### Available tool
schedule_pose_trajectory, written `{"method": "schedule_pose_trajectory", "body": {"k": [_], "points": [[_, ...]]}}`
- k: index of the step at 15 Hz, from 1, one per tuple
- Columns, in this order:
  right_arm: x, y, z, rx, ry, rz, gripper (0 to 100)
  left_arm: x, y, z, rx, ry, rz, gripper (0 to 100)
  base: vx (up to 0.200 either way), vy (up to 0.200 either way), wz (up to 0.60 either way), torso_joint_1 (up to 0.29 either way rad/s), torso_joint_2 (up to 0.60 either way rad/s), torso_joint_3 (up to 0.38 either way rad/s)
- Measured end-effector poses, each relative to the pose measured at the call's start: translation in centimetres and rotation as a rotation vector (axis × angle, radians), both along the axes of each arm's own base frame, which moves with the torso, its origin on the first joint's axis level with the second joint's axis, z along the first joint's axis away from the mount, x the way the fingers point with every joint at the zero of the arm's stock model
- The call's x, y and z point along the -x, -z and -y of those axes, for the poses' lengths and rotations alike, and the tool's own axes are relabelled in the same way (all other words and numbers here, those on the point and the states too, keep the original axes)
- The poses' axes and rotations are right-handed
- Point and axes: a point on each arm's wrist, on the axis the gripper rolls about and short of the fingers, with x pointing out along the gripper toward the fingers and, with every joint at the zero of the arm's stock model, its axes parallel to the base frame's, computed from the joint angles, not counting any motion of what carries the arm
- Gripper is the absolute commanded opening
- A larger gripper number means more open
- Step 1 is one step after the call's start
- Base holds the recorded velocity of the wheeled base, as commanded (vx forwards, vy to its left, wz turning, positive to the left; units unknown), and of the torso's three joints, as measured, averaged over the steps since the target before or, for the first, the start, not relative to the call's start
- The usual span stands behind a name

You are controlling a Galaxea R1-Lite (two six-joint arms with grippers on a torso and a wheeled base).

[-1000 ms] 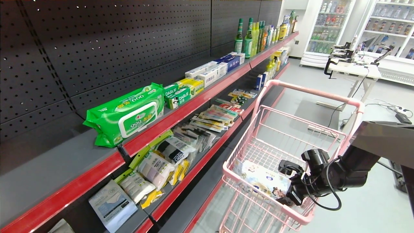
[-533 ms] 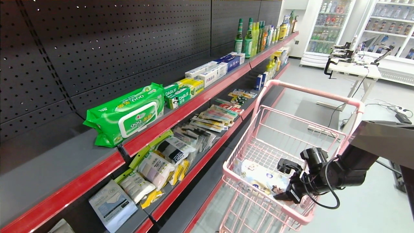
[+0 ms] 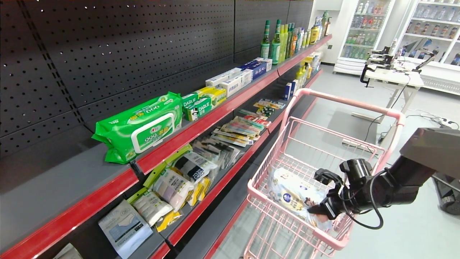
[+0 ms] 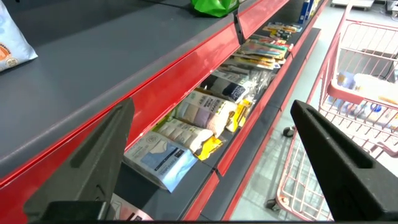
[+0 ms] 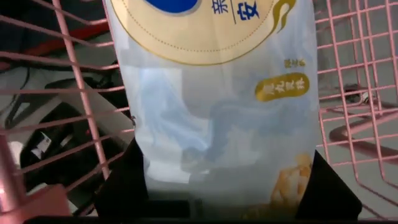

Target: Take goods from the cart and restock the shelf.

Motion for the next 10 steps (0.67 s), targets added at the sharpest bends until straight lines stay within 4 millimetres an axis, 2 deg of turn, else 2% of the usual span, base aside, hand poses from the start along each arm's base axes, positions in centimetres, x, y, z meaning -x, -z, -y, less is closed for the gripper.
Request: {"method": "schedule_pose_trajectory", "body": {"k": [3, 5, 10], "points": [[1.9, -5.8, -1.7, -0.031, 0.184, 0.051, 0, 0.0, 0.0, 0.0, 0.0, 0.0, 0.0, 100, 0.0, 0.0, 0.0, 0.0, 0.0, 0.0], [3.9, -9.4, -2.2, -0.026, 0.254, 0.121, 0, 0.0, 0.0, 0.0, 0.0, 0.0, -0.001, 100, 0.0, 0.0, 0.0, 0.0, 0.0, 0.0], [11.6, -15.9, -1.4, 0.011, 0.354, 0.286, 0, 0.0, 0.0, 0.0, 0.0, -0.001, 0.0, 100, 0.0, 0.0, 0.0, 0.0, 0.0, 0.0]]}}
